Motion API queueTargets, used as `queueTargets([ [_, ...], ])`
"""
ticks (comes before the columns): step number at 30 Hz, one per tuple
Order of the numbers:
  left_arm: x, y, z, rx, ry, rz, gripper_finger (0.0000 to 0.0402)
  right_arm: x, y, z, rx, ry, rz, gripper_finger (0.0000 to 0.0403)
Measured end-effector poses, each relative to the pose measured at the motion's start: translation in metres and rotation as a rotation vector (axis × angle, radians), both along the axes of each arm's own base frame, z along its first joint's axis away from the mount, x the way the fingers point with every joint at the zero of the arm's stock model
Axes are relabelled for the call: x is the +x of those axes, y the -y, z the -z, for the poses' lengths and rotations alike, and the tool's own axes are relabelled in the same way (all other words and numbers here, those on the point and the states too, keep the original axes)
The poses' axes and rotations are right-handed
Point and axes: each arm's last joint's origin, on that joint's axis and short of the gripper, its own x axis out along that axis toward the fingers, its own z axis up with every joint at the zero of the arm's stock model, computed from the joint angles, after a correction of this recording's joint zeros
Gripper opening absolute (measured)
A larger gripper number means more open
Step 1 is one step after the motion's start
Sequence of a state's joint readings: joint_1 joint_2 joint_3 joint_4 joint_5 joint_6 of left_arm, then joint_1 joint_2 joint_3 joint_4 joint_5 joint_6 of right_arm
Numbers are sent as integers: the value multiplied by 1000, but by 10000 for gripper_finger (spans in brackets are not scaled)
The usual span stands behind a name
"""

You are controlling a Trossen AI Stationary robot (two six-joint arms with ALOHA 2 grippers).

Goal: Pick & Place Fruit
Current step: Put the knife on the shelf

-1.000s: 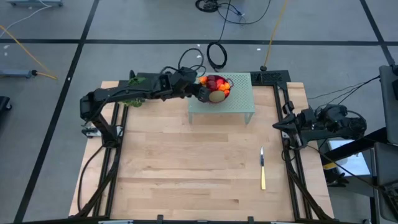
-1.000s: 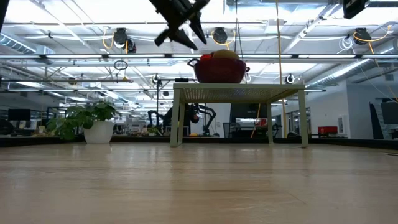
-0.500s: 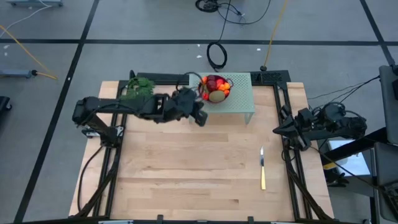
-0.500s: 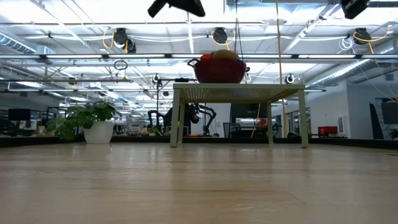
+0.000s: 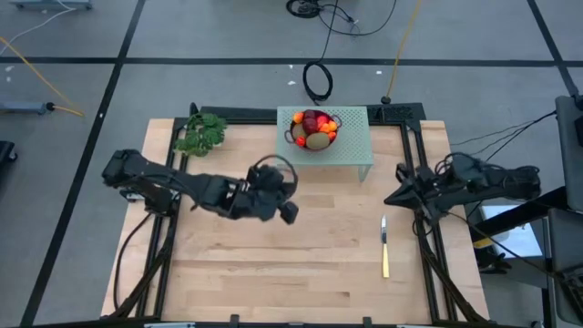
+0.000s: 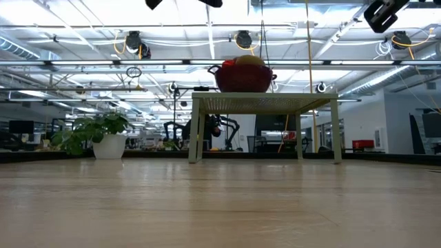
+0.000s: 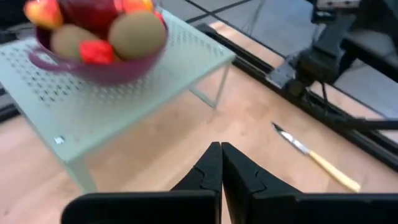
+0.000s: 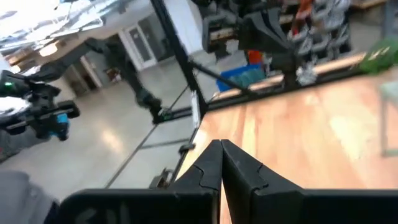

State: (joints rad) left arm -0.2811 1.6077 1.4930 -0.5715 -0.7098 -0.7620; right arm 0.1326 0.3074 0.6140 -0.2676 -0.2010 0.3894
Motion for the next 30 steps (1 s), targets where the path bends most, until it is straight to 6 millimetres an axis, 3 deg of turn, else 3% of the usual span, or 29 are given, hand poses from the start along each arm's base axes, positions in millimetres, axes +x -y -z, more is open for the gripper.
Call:
queueTargets([
  [5, -4, 20, 22, 17, -5, 54, 6, 14, -3, 6, 36, -91, -46, 0],
  [10, -16, 24, 40, 24, 29, 67, 3, 25, -5, 11, 75, -169, -55, 0],
  [21, -79, -4, 77, 13, 169, 211, 1, 47, -15, 24, 82, -298, 28, 0],
  [30, -127, -26, 85, 41, 192, 351, 4, 60, -27, 24, 50, -255, 121, 0],
])
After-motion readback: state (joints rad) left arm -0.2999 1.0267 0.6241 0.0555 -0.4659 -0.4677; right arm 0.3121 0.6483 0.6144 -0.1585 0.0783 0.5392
